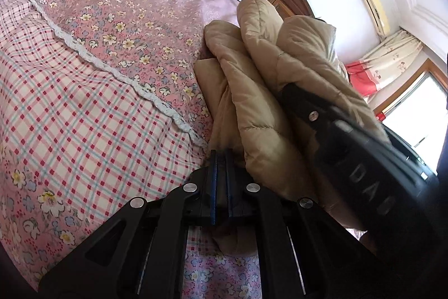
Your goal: Fold large clothes
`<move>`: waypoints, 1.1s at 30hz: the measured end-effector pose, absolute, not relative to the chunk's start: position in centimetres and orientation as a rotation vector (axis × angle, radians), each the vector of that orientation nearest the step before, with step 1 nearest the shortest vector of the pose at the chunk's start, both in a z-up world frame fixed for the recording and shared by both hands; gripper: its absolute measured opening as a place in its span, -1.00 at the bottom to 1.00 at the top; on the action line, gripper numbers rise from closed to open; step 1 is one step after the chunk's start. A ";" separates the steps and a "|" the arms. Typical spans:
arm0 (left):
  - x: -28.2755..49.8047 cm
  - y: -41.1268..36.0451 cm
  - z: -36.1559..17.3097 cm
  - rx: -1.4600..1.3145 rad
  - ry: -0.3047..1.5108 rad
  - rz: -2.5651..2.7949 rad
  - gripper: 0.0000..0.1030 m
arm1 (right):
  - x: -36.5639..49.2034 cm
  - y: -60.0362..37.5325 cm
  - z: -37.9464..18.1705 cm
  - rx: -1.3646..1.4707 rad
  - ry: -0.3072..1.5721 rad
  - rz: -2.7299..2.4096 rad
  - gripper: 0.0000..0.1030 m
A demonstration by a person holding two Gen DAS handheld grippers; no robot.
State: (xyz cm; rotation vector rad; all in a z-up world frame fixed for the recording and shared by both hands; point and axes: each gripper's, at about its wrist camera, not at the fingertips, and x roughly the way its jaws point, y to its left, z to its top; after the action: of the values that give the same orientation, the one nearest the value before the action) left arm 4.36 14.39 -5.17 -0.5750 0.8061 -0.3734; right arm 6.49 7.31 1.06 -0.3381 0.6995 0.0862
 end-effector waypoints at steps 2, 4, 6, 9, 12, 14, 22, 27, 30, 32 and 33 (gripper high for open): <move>4.7 14.5 -5.1 -0.567 0.808 -0.370 -0.89 | 6.5 7.7 0.5 -0.354 0.704 0.093 -0.49; 4.9 14.4 -5.1 -0.560 0.809 -0.367 -0.89 | 6.6 7.5 0.2 -0.341 0.720 0.106 -0.49; 5.5 14.5 -5.3 -0.556 0.811 -0.366 -0.89 | 6.9 7.1 -0.1 -0.313 0.741 0.127 -0.49; 5.8 14.5 -5.3 -0.548 0.811 -0.362 -0.89 | 7.2 6.8 -0.4 -0.289 0.760 0.151 -0.49; 6.3 14.8 -5.4 -0.568 0.811 -0.375 -0.89 | 6.7 6.6 0.4 -0.302 0.733 0.195 -0.44; 6.5 15.1 -5.4 -0.595 0.807 -0.382 -0.87 | 6.0 6.0 2.4 -0.252 0.737 0.297 -0.09; 7.4 15.3 -5.5 -0.592 0.807 -0.387 -0.88 | 1.8 -0.9 12.6 -0.030 0.519 0.458 0.60; 7.8 15.5 -5.8 -0.603 0.791 -0.395 -0.88 | 2.4 -6.1 11.7 0.016 0.460 0.237 -0.69; 7.4 16.0 -5.9 -0.633 0.762 -0.418 -0.86 | 4.0 -6.4 8.4 0.092 0.524 0.222 -0.83; 7.2 16.4 -5.9 -0.648 0.749 -0.437 -0.82 | 4.6 -5.3 6.3 0.093 0.553 0.226 -0.83; 7.1 16.6 -5.9 -0.657 0.741 -0.446 -0.82 | 4.9 -4.3 5.0 0.089 0.575 0.237 -0.83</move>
State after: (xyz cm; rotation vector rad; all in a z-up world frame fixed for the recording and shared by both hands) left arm 7.12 16.57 -5.94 -0.6575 0.7413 -0.4460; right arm 4.95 -4.30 5.02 0.0894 0.5750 0.2374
